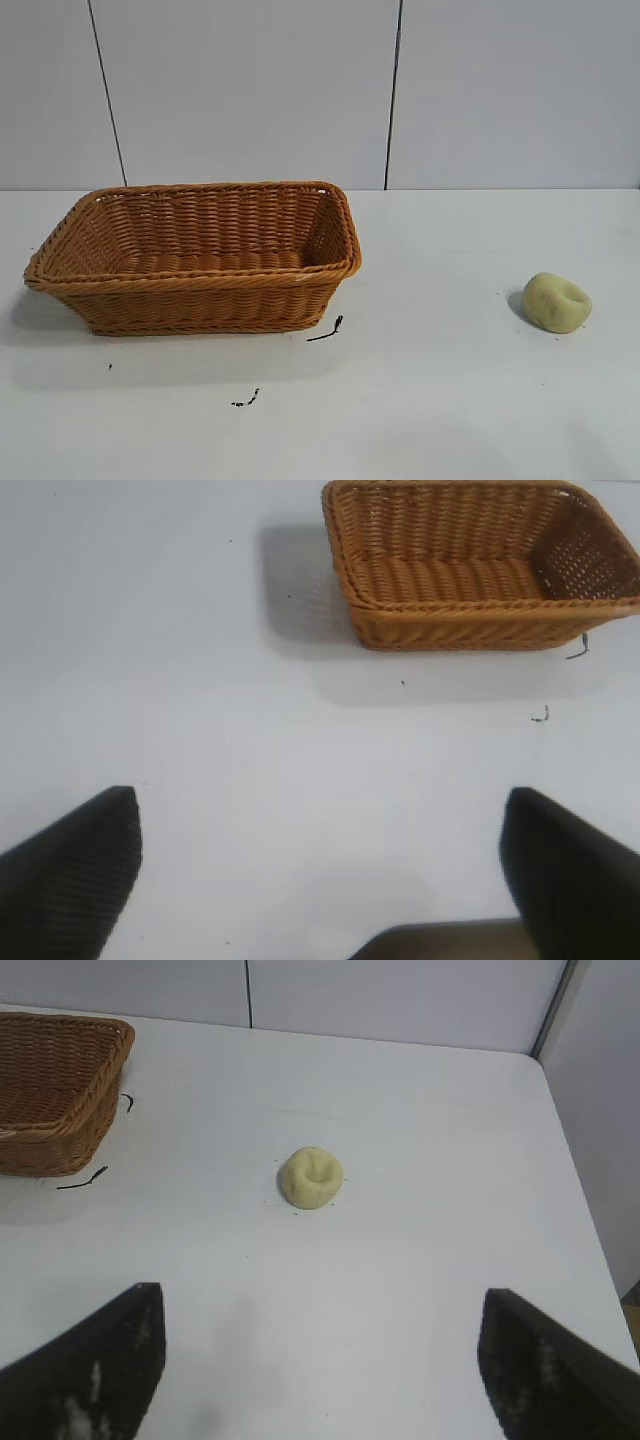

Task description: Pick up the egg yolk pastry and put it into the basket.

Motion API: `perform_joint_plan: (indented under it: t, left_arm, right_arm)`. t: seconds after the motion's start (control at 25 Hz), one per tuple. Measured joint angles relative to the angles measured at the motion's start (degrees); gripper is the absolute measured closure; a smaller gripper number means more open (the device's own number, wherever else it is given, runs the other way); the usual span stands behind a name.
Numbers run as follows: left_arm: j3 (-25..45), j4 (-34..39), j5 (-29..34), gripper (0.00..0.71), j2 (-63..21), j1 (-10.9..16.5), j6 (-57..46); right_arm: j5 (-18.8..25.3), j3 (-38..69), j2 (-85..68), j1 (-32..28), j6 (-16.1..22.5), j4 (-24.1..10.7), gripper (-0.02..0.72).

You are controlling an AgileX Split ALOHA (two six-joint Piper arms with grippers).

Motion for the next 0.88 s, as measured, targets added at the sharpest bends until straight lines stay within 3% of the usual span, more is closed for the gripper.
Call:
perform_joint_plan:
  t: [0.4, 0.64, 0.88]
  left_arm:
    - [0.0, 0.0, 0.0, 0.015, 0.0, 0.0, 0.0]
    - [0.0, 0.0, 0.0, 0.015, 0.0, 0.0, 0.0]
    - [0.0, 0.0, 0.0, 0.015, 0.0, 0.0, 0.0]
  right_arm:
    - [0.0, 0.0, 0.0, 0.0, 0.0, 0.0, 0.110]
    - [0.0, 0.0, 0.6, 0.0, 0.0, -0.5, 0.017]
    - [0.0, -3.6, 14.8, 0.0, 0.0, -1.1, 0.015]
